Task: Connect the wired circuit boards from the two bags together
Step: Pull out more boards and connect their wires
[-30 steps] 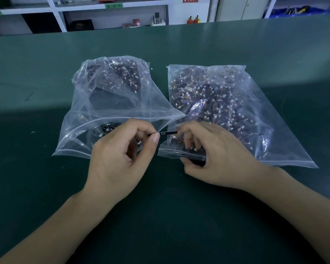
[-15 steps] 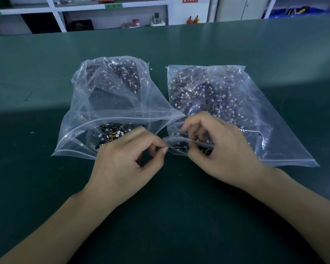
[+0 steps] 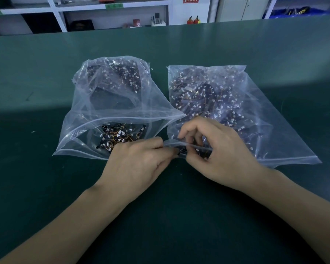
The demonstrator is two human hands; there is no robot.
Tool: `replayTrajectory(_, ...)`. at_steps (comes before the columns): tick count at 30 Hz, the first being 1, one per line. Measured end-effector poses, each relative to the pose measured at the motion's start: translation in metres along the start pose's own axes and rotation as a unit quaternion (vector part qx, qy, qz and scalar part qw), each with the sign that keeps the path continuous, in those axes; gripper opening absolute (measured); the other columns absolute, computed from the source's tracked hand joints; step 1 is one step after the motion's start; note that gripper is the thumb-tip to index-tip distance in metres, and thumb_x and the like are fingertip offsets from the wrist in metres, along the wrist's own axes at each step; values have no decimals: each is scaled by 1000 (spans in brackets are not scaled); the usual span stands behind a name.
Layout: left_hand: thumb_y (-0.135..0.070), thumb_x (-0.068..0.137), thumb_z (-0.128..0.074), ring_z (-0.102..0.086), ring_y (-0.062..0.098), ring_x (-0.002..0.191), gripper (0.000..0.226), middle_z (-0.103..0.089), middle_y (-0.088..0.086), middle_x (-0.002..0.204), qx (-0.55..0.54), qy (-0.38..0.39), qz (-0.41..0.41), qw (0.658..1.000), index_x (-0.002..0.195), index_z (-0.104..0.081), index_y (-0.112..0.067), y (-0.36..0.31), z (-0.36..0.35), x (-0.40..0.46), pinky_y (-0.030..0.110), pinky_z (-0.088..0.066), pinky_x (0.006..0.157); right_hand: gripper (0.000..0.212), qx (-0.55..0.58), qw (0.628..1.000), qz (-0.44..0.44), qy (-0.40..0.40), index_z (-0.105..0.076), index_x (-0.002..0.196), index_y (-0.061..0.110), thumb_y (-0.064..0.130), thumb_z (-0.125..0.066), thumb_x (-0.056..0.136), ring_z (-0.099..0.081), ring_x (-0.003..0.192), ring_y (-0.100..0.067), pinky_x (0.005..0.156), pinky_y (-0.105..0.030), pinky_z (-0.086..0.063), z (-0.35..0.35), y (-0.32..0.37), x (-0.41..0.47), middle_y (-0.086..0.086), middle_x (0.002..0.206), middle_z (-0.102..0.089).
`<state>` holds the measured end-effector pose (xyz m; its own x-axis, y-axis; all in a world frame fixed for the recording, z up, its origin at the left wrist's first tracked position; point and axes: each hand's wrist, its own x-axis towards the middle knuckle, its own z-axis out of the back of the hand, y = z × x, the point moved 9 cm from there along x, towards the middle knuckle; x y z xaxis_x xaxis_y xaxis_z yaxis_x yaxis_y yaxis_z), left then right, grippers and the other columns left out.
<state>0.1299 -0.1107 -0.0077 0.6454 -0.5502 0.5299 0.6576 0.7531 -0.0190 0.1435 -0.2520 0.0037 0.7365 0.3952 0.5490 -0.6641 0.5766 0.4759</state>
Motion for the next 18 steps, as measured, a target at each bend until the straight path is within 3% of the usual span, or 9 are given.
replayTrajectory(3,-32,106,-57,-64,19,58,26,-59,-7,71,5,0,-10,1000,104,-82,-30,-3,-1,-1,31,-46,43,31,-6,1000,-13,20,-66,110,24,9,-70,83,-57,80,-7,72,-27,-49,-5,-5,-1,14,90,-60)
replayTrajectory(6,-29,104,-64,-65,18,58,18,-61,-9,74,-6,-19,-7,1000,104,-83,-31,-4,3,-1,30,-48,45,31,-23,999,-21,44,-67,111,24,10,-75,84,-52,79,-1,73,-23,-44,-14,-8,-1,15,90,-56)
replayTrajectory(10,-28,96,-70,-61,14,60,11,-61,-11,72,-75,-43,57,995,90,-80,-27,7,10,-1,33,-51,49,31,-19,998,-32,43,-66,109,24,12,-80,85,-52,78,-5,71,-27,-47,-14,-11,-1,14,86,-54)
replayTrajectory(15,-39,104,-52,-47,19,54,39,-43,-7,60,-63,-33,170,983,70,-46,-20,39,14,-11,29,-35,51,29,-41,997,-32,54,-68,108,24,10,-81,87,-50,76,-6,69,-29,-48,-16,-12,-2,13,82,-53)
replayTrajectory(18,-38,109,-51,-45,19,50,38,-45,-8,55,-8,-9,207,978,75,-47,-20,54,13,-17,30,-32,51,27,-44,997,-29,54,-70,106,25,10,-81,87,-50,74,-6,68,-29,-48,-15,-12,-2,13,82,-52)
